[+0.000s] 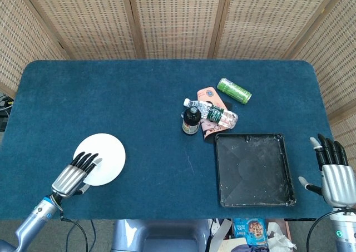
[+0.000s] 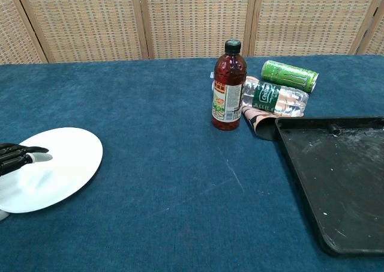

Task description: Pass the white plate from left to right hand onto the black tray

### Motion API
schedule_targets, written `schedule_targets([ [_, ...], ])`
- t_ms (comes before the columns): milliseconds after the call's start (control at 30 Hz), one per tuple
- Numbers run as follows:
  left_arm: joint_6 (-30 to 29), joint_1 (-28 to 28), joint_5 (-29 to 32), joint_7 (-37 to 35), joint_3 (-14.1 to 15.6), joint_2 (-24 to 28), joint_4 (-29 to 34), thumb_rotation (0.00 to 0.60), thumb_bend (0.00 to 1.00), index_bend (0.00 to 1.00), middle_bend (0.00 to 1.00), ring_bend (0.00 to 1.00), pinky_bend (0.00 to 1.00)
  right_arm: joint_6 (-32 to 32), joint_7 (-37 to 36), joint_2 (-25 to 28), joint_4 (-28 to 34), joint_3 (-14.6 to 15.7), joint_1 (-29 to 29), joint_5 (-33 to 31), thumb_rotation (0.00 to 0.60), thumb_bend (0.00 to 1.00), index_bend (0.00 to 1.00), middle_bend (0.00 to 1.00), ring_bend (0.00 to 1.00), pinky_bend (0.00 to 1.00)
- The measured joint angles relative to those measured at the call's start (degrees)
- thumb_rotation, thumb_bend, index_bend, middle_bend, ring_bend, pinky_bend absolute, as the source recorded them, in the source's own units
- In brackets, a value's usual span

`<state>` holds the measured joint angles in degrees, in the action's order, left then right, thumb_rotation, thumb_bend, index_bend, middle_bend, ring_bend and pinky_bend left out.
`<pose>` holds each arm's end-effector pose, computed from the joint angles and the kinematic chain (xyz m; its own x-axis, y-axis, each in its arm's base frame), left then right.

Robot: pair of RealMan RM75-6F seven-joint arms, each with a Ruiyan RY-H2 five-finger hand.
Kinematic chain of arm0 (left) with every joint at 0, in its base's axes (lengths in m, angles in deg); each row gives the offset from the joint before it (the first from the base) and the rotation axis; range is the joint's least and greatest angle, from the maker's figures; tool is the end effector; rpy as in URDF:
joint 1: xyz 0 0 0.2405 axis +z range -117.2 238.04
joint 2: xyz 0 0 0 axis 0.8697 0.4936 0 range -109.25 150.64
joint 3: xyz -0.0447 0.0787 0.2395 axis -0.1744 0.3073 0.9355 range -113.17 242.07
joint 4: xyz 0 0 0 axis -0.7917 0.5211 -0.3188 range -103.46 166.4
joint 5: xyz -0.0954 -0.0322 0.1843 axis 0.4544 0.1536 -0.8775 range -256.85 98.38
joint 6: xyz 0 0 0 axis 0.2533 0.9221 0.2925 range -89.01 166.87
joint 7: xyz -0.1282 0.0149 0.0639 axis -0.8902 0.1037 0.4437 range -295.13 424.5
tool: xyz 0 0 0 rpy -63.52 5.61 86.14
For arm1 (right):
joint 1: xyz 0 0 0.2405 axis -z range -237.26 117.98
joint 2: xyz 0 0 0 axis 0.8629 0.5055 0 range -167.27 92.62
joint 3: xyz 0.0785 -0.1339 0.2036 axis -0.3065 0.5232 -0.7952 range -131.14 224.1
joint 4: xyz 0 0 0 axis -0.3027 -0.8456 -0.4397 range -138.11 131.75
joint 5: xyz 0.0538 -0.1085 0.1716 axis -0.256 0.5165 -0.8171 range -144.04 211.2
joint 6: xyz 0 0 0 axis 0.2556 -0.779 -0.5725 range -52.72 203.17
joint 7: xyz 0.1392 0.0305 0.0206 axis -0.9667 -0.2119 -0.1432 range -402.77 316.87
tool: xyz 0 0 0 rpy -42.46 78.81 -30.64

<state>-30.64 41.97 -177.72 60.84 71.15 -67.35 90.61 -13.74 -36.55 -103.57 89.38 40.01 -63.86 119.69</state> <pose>-0.3277 0.2203 0.0057 0.6086 0.2675 0.7471 0.7666 -0.4415 -0.4664 -0.3002 -0.1893 0.1650 0.4528 0.1207 0.8834 -0.8903 0.0071 0.4553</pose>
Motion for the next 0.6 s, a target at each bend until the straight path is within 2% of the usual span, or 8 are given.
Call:
schedule_targets([
  [100,-0.03,-0.20,0.23,-0.42,-0.16,-0.23,-0.18,0.600,0.41,0.24,0.00,0.00,0.00,0.06,0.02,-0.03,-0.02,0.01,-0.02,-0.05,0.600,0.00,0.00,0.00,0.00,0.00],
  [267,-0.25,-0.58,0.69,-1.70,-0.55,-0.70,-0.99,0.600,0.48,0.36,0.00,0.00,0.00,0.04,-0.12,-0.06,0.01,-0.02,-0.04,-0.07,0.600,0.00,0.00,0.00,0.00,0.00],
  [500,-2.41,-1.11,1.09,-5.16,-1.59,-2.05,-3.98,0.600,0.51,0.51,0.00,0.00,0.00,0.09,-0.48,-0.03,0.00,0.00,-0.04,-0.13,0.600,0.00,0.00,0.00,0.00,0.00],
  [600,-3.27,-1.53,1.24,-6.46,-2.26,-2.31,-4.70,0.600,0.51,0.61,0.00,0.00,0.00,0.13,-0.61,0.01,0.07,0.05,-0.05,-0.09,0.600,0.00,0.00,0.00,0.00,0.00],
])
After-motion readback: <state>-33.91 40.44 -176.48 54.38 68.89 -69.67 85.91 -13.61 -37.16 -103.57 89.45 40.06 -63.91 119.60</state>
